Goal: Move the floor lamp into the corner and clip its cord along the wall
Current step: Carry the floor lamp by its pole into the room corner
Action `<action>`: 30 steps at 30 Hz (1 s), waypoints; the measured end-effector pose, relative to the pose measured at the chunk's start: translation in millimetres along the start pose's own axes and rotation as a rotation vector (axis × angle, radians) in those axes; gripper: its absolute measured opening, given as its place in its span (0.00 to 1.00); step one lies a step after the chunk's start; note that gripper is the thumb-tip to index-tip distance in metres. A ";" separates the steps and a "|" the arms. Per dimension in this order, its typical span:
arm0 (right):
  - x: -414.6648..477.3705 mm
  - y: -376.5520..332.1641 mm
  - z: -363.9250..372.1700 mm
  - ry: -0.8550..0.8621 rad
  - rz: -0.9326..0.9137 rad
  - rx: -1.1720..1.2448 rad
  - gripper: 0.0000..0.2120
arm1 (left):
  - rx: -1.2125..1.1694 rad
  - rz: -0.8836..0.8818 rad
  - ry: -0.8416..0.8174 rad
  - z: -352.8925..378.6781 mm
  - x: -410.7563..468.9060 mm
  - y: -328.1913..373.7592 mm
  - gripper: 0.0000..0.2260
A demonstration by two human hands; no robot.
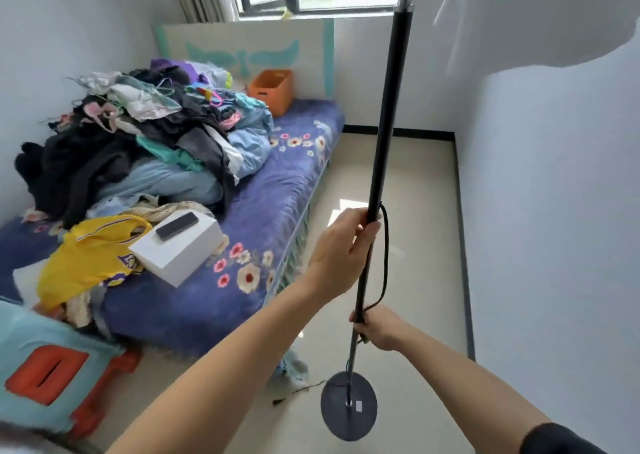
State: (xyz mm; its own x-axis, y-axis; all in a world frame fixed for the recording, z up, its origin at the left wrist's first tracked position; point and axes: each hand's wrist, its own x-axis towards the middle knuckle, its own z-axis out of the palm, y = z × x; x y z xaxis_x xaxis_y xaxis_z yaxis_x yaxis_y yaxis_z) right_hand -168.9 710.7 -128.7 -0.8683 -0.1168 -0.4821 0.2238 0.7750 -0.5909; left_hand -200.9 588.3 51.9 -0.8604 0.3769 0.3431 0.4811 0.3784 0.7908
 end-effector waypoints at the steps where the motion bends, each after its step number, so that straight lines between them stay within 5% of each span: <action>1: -1.3 12.5 -15.3 0.007 0.010 0.006 0.04 | -0.014 0.006 0.003 15.3 11.9 6.7 0.10; 14: 43.7 73.6 -166.4 0.229 -0.024 0.091 0.06 | -0.161 0.024 0.118 92.7 170.9 45.6 0.09; 30: 227.5 98.7 -346.4 0.421 0.045 0.133 0.07 | -0.144 0.237 0.009 148.2 414.6 -3.2 0.11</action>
State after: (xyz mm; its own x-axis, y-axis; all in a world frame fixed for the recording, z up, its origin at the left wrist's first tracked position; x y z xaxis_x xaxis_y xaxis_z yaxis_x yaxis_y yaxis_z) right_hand -497.8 975.8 -72.6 -0.9548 0.1996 -0.2202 0.2967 0.6838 -0.6666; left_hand -534.2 868.6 116.5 -0.7284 0.4326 0.5314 0.6409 0.1558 0.7516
